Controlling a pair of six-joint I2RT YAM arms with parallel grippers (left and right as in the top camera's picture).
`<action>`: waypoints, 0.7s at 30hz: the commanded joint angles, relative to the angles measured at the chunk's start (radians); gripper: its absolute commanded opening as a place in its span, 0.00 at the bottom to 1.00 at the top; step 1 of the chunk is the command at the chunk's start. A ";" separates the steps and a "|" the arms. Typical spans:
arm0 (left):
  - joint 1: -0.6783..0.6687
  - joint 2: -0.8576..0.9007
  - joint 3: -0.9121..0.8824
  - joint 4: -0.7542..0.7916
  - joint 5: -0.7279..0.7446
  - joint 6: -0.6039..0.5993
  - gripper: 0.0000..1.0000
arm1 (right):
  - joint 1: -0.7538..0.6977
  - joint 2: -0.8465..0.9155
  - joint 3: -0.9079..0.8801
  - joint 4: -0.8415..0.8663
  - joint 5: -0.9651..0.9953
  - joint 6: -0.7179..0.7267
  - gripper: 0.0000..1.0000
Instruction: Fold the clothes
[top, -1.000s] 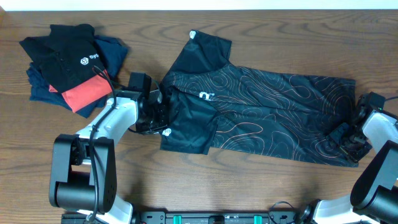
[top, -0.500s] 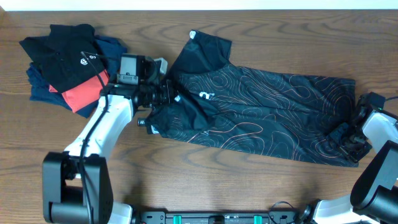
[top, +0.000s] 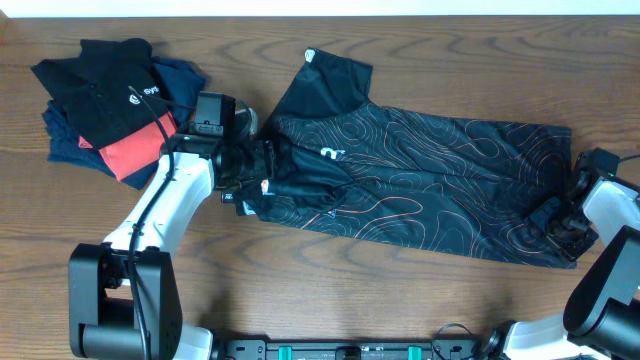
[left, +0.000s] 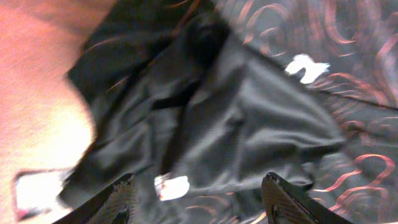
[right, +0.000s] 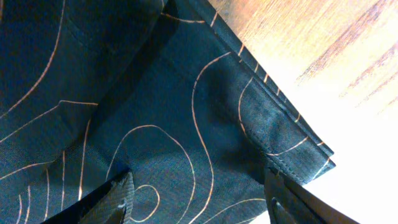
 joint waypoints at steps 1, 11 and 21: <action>0.006 0.003 -0.008 -0.039 -0.097 -0.001 0.66 | -0.008 -0.008 -0.018 -0.005 0.025 -0.023 0.66; 0.006 0.003 -0.095 0.019 -0.135 -0.002 0.67 | -0.016 -0.008 -0.018 0.010 -0.068 -0.106 0.64; 0.006 0.003 -0.223 0.130 -0.124 -0.002 0.66 | -0.024 -0.008 -0.029 0.000 -0.015 -0.105 0.64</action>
